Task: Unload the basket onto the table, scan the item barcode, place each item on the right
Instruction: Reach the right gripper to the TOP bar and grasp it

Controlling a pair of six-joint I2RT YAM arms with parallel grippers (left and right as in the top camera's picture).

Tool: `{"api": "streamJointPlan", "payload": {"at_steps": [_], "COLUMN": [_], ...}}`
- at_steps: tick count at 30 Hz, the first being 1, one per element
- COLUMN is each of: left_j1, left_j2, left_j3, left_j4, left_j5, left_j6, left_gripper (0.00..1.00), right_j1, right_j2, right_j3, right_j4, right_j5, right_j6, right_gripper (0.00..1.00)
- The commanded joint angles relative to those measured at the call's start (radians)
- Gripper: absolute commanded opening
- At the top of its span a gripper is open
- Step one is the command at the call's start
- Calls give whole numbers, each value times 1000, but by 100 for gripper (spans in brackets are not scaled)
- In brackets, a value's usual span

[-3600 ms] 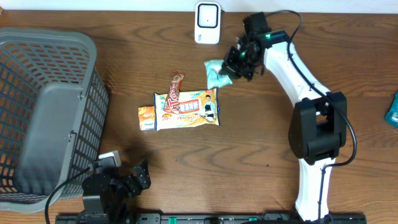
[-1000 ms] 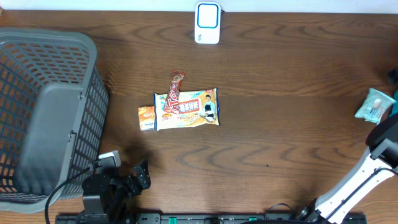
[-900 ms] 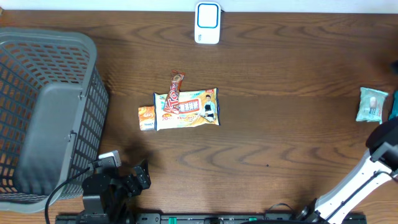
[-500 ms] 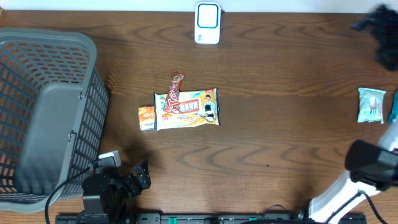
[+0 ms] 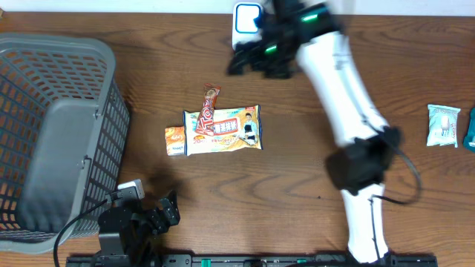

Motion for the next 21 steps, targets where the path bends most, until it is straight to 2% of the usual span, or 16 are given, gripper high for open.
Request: {"api": "streamJointPlan", "payload": {"at_steps": [1, 5, 10, 14, 16, 17, 19, 20, 21], "left_j1": [2, 2, 2, 2, 2, 2, 2, 2, 2], "left_j2": [-5, -5, -5, -5, -5, -5, -5, -5, -5], "left_j3": [-5, -5, -5, -5, -5, -5, -5, -5, -5], "left_j4": [-34, -34, -34, -34, -34, -34, -34, -34, -34], "left_j5": [1, 1, 1, 1, 1, 1, 1, 1, 1], "left_j6": [6, 6, 6, 6, 6, 6, 6, 6, 6], "left_gripper": [98, 98, 98, 98, 98, 98, 98, 98, 98], "right_j1": [96, 168, 240, 285, 301, 307, 314, 315, 315], "right_j2": [126, 213, 274, 311, 317, 319, 319, 319, 319], "right_j3": [-8, -8, -8, -8, -9, -9, -8, -8, -8], "right_j4": [114, 234, 264, 256, 250, 246, 236, 230, 217], "right_j5": [60, 174, 412, 489, 532, 560, 604, 611, 610], "right_j6": [32, 97, 145, 152, 152, 151, 151, 150, 151], "right_gripper": [89, 80, 77, 67, 53, 38, 23, 12, 6]}}
